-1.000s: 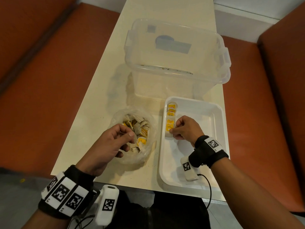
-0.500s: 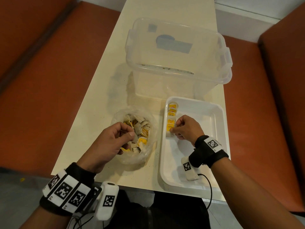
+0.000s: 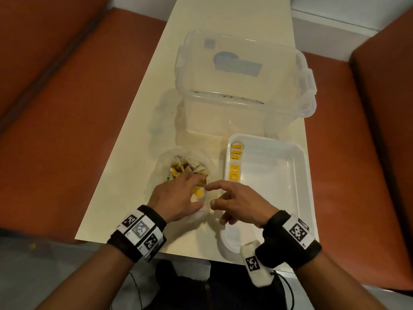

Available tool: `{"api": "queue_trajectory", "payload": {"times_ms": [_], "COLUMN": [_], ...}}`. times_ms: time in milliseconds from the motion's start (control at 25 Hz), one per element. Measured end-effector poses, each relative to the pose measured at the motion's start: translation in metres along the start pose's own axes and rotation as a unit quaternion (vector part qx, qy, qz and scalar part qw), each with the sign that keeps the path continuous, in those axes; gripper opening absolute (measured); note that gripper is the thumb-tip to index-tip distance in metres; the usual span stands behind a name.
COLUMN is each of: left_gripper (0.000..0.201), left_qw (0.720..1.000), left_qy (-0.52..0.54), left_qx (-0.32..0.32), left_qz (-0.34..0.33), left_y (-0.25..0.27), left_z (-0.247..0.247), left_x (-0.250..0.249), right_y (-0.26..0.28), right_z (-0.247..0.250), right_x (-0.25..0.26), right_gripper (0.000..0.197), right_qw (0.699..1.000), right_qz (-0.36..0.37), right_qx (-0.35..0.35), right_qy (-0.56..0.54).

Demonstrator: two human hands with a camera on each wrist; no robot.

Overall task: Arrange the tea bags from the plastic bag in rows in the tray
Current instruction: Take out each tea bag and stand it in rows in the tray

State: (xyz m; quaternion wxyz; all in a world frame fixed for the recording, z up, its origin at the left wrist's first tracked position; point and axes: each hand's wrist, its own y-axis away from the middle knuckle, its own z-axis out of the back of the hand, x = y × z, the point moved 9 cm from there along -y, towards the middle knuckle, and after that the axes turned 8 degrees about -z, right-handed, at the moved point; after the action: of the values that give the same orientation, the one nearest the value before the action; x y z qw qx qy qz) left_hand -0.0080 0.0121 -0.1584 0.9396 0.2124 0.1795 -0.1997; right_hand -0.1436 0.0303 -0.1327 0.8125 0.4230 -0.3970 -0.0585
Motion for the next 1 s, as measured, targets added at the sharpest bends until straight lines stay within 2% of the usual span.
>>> {"api": "queue_trajectory", "payload": {"times_ms": [120, 320, 520, 720, 760, 840, 1000], "left_gripper": [0.049, 0.026, 0.016, 0.011, 0.012, 0.018, 0.026], "left_qw": [0.998, 0.998, 0.987, 0.946, 0.928, 0.87, 0.71], "left_qy": [-0.062, -0.015, 0.119, 0.28, 0.33, 0.463, 0.676], "left_qx": [-0.022, -0.054, -0.101, -0.149, -0.152, -0.143, -0.144], "left_qz": [0.021, 0.04, 0.044, 0.07, 0.08, 0.09, 0.135], "left_y": [-0.009, -0.005, 0.006, 0.017, 0.019, 0.022, 0.028], "left_z": [0.002, 0.018, 0.029, 0.035, 0.034, 0.029, 0.025], "left_x": [0.002, 0.014, 0.035, 0.055, 0.059, 0.06, 0.055], "right_y": [-0.012, -0.015, -0.014, -0.012, -0.012, -0.012, -0.011], "right_z": [-0.009, -0.007, -0.002, -0.006, -0.007, -0.007, -0.008], "right_x": [0.0, 0.001, 0.0, 0.002, 0.002, 0.002, 0.001], "right_gripper": [0.04, 0.032, 0.034, 0.034, 0.034, 0.035, 0.036], "right_qw": [0.998, 0.998, 0.997, 0.997, 0.997, 0.997, 0.998], "right_qz": [0.0, 0.009, 0.015, 0.021, 0.023, 0.023, 0.025], "right_qx": [-0.014, -0.034, -0.045, -0.038, -0.036, -0.036, -0.033], "right_qy": [0.067, 0.06, 0.058, 0.066, 0.063, 0.057, 0.055]}}
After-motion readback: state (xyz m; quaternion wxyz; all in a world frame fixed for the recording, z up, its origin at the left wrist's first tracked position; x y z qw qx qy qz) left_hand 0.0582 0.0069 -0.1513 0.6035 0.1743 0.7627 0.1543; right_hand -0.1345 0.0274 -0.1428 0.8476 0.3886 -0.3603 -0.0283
